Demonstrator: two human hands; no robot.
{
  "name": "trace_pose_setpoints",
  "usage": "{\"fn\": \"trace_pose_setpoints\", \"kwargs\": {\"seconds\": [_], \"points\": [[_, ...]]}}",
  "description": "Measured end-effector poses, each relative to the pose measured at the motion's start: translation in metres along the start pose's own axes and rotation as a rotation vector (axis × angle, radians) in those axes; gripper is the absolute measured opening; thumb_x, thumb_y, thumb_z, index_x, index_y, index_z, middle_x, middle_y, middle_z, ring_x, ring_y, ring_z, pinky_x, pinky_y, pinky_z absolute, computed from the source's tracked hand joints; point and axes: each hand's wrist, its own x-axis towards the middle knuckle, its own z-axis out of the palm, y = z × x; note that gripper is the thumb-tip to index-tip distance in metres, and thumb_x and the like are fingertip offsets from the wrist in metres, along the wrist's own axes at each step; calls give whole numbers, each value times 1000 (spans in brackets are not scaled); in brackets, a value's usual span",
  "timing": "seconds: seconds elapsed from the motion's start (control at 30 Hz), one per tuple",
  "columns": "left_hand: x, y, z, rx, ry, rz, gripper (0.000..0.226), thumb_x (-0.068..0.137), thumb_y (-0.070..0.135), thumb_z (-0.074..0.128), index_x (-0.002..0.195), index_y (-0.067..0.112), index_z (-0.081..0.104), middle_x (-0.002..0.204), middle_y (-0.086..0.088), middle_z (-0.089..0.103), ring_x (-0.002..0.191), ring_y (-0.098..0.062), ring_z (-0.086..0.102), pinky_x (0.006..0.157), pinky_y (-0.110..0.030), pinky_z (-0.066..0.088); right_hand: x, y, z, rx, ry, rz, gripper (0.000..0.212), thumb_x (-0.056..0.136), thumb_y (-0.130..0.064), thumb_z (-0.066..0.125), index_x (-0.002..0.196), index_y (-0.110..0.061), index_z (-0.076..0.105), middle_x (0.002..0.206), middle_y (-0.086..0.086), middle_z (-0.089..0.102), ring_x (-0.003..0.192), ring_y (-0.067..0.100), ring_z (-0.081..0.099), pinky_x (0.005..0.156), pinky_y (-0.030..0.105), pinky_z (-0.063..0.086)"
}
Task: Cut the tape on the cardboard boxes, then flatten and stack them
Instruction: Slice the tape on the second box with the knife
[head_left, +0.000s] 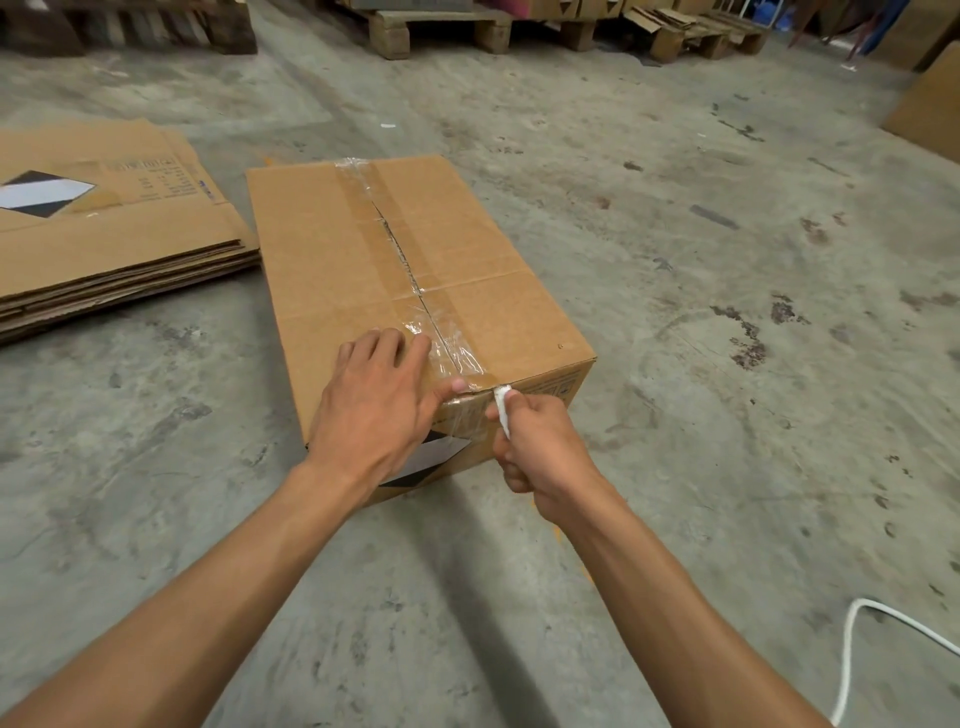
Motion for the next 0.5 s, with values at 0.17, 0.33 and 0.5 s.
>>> {"fn": "trace_pose_setpoints", "kwargs": {"seconds": [0.17,0.33,0.5], "points": [[0,-4,-3,-218,43,-50,47,104,48,21,114,15,53,105,-4,59,100,-21,48,90,-36,42,-4,4,7,-11,-28,20,34,106,-29,31,84,-15,52,43,-5,38,32,7,25,38,17,18],[1,-6,-4,-335,54,-77,40,106,41,27,122,15,51,103,-4,63,99,-24,53,82,-33,39,-1,0,15,20,-61,24,34,104,-26,32,78,-16,51,40,-7,35,32,8,23,40,18,15],[-1,-7,-6,-368,58,-79,39,106,41,26,123,16,51,103,-2,62,99,-22,53,81,-31,38,-4,7,13,66,-108,18,32,104,-29,34,81,-15,49,42,-6,33,34,9,19,40,16,14]]}}
